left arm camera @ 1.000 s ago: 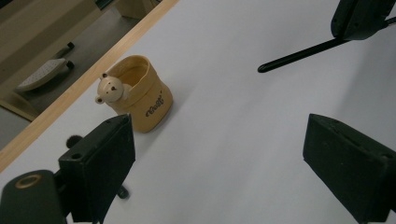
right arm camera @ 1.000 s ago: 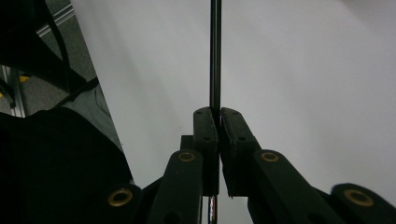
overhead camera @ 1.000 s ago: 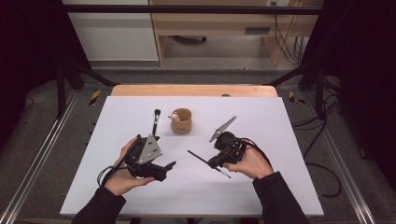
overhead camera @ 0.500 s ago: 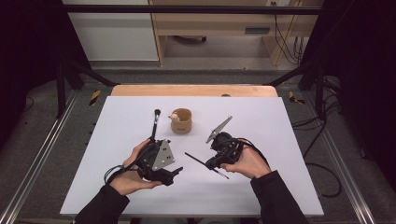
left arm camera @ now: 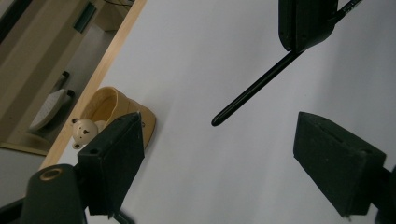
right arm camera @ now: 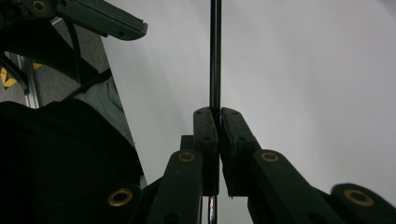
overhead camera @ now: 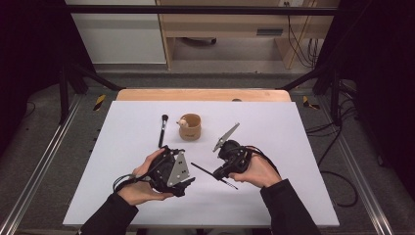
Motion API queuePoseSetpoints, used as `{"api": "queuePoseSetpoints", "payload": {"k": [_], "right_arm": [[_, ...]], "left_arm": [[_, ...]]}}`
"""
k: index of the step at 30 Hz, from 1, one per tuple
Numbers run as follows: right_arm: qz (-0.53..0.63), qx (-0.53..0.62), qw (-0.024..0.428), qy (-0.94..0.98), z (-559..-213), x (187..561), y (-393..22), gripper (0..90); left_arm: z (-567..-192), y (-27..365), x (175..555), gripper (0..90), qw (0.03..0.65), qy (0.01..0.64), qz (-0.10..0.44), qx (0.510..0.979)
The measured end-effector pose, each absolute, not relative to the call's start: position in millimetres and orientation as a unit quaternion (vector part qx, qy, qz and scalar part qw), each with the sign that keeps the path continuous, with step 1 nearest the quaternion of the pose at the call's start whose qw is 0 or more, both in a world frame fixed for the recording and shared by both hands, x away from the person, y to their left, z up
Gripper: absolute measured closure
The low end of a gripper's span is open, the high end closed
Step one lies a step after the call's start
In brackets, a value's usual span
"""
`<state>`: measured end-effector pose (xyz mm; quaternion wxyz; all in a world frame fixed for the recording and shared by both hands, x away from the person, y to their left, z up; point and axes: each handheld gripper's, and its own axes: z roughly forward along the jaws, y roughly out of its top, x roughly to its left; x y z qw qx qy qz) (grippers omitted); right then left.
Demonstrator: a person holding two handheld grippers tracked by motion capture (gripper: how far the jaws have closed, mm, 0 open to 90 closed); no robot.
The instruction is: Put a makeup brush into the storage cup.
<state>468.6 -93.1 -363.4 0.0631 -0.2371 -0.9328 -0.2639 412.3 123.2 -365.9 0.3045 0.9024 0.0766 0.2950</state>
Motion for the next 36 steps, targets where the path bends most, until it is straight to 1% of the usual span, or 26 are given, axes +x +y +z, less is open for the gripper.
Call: {"api": "queuePoseSetpoints", "payload": {"k": [11,15,19,24,29,36], "right_arm": [[-0.262,-0.232,0.068,-0.934,-363.0,467.6,-87.7,85.8],[-0.257,-0.23,0.071,-0.936,-363.4,467.1,-85.1,85.8],[-0.255,-0.227,0.075,-0.937,-364.0,467.1,-83.7,85.8],[-0.253,-0.228,0.076,-0.937,-363.3,467.3,-82.2,85.8],[-0.252,-0.218,0.075,-0.94,-363.1,468.1,-81.5,85.8],[-0.247,-0.22,0.079,-0.94,-362.5,467.3,-78.9,85.8]], "left_arm": [[-368.5,116.1,408.1,20.9,0.292,0.049,0.303,0.906],[-368.7,112.1,407.4,25.6,0.281,0.025,0.316,0.906],[-370.4,109.5,408.5,29.2,0.276,0.012,0.318,0.907],[-373.0,106.7,408.0,35.9,0.262,-0.01,0.322,0.91],[-376.9,103.0,406.7,39.8,0.251,-0.03,0.328,0.91],[-381.0,99.1,403.7,48.9,0.228,-0.059,0.339,0.911]]}}
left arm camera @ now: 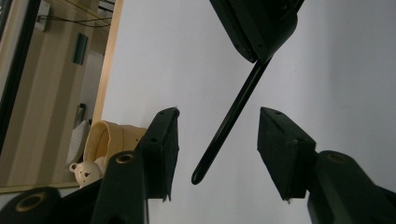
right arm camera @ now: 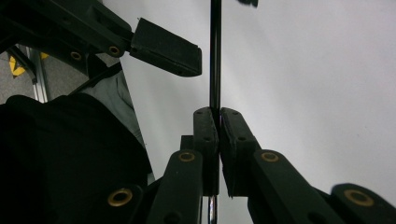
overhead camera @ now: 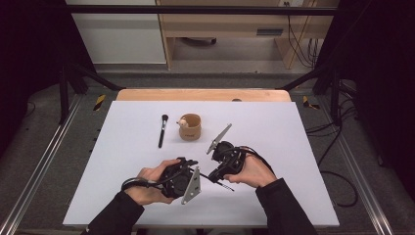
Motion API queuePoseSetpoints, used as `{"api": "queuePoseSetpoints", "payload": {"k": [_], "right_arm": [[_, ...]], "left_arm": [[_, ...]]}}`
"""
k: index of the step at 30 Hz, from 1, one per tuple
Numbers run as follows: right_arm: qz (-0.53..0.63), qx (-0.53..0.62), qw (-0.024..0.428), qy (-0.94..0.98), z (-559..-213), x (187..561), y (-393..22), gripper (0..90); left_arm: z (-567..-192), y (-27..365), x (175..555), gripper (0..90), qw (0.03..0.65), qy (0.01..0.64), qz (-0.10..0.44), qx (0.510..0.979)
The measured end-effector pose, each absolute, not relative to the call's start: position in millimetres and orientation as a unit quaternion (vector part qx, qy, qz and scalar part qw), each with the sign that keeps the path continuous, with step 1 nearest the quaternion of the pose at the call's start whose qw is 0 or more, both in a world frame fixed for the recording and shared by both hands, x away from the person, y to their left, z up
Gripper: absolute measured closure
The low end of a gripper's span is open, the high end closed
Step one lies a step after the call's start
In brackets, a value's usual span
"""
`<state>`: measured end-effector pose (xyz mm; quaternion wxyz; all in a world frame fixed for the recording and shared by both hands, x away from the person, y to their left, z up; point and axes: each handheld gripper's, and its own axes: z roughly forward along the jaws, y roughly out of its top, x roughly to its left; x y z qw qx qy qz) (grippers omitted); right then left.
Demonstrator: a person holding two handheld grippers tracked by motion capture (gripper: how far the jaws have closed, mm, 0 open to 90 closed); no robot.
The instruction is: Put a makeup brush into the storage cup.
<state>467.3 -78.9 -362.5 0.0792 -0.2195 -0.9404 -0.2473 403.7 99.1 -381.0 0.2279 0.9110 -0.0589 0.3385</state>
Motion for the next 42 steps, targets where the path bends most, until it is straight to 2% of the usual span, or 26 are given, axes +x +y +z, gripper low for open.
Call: {"api": "queuePoseSetpoints", "payload": {"k": [19,29,42], "right_arm": [[-0.239,-0.208,0.085,-0.945,-363.3,466.1,-74.1,85.8],[-0.24,-0.199,0.088,-0.946,-364.0,465.8,-73.2,85.8],[-0.237,-0.193,0.091,-0.948,-364.7,464.9,-72.3,85.7]], "left_arm": [[-388.1,89.5,395.6,73.7,0.194,-0.12,0.348,0.909],[-391.0,89.0,393.6,80.6,0.179,-0.141,0.343,0.911],[-394.2,88.2,391.8,85.1,0.17,-0.16,0.333,0.914]]}}
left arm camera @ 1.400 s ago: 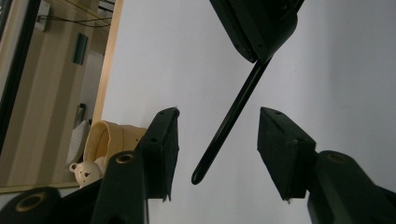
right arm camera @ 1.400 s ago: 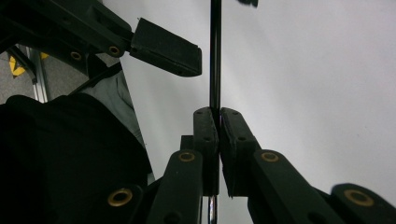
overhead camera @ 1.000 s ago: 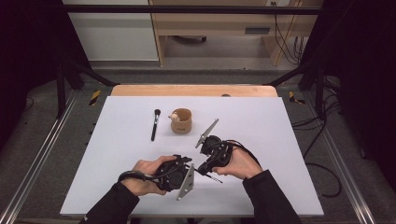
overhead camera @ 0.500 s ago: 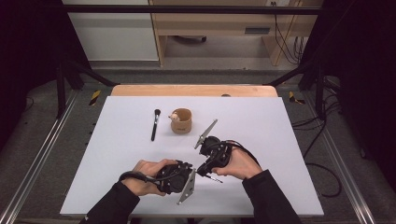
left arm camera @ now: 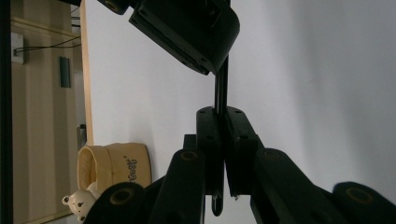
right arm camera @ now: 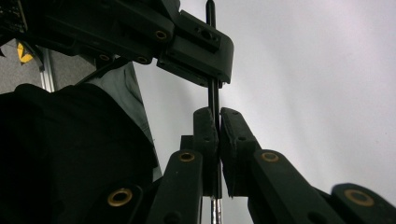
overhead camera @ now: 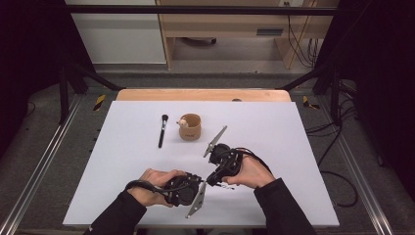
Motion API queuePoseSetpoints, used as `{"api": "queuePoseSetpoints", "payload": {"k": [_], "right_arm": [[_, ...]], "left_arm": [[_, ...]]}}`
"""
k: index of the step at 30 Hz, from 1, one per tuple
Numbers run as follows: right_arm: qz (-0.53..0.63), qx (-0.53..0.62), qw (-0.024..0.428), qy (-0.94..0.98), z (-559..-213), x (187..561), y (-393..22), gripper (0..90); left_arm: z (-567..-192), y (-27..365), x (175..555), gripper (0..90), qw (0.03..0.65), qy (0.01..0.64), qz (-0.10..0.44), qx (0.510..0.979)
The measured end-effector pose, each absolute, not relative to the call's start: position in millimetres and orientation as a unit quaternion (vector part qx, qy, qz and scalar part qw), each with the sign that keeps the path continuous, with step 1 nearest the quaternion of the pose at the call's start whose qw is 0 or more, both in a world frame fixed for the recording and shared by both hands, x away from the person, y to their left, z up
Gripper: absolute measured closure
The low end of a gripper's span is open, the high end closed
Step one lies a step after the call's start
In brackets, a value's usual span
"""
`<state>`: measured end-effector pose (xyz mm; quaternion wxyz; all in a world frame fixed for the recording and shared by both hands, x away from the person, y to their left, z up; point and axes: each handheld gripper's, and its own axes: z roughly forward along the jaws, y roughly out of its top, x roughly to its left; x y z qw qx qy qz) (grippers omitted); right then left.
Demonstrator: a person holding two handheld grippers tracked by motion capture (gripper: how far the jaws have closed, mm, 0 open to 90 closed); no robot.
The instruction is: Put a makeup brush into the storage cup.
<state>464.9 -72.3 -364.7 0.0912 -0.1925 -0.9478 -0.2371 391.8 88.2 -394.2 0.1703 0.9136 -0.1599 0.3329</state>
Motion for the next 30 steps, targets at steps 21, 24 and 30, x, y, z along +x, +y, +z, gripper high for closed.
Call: {"api": "queuePoseSetpoints", "payload": {"k": [21,24,30], "right_arm": [[-0.375,-0.249,0.0,-0.893,-342.7,469.9,-116.7,64.1],[-0.398,-0.264,-0.02,-0.878,-339.6,469.6,-126.4,59.5],[-0.429,-0.286,-0.056,-0.855,-340.0,468.5,-139.6,45.0]], "left_arm": [[-392.7,116.4,405.9,85.1,0.189,-0.069,0.319,0.926],[-393.1,120.1,408.1,85.1,0.194,-0.051,0.315,0.928],[-395.1,128.8,412.5,85.0,0.207,-0.005,0.294,0.933]]}}
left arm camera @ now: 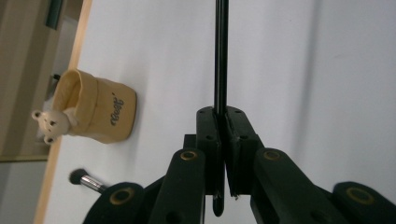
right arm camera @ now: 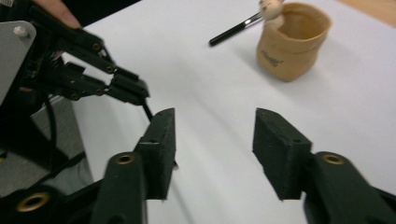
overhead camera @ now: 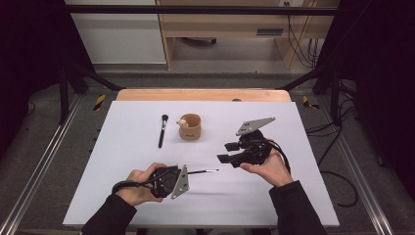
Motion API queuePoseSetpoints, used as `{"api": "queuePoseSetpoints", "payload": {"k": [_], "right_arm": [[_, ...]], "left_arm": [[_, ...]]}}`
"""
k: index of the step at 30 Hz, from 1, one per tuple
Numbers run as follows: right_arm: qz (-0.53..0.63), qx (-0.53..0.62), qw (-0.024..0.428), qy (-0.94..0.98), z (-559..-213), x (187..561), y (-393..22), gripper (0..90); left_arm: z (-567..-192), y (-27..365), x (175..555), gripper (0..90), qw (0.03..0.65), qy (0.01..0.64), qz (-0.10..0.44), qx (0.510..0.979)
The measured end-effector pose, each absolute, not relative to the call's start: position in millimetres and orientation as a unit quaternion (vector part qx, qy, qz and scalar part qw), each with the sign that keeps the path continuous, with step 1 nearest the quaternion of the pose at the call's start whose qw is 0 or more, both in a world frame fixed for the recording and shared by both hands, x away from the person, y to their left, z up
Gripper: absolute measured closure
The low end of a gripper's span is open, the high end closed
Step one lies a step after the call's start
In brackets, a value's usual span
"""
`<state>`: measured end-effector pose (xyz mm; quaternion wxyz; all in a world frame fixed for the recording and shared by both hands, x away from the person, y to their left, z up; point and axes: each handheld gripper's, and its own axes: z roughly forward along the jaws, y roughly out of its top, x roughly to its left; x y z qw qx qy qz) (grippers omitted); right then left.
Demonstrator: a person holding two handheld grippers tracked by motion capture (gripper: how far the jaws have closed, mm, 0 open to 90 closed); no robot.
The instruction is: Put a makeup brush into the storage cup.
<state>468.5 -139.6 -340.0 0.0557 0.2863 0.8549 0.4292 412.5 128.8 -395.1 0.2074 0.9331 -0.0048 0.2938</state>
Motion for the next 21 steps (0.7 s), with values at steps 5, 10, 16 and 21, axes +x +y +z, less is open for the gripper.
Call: {"api": "queuePoseSetpoints", "payload": {"k": [5,10,16,21], "right_arm": [[0.451,0.305,0.081,0.835,-344.4,467.0,-147.9,35.7],[0.46,0.32,0.101,0.822,-351.0,463.5,-151.2,27.0],[0.488,0.337,0.113,0.797,-357.3,458.6,-157.6,21.3],[0.51,0.348,0.111,0.779,-364.0,455.5,-162.4,20.5]], "left_arm": [[-401.2,138.8,417.6,85.0,0.228,0.044,0.276,0.933],[-403.5,144.6,420.4,85.0,0.25,0.079,0.267,0.928],[-405.3,151.2,422.8,85.1,0.289,0.128,0.25,0.915],[-407.1,152.8,423.9,85.1,0.306,0.154,0.246,0.907]]}}
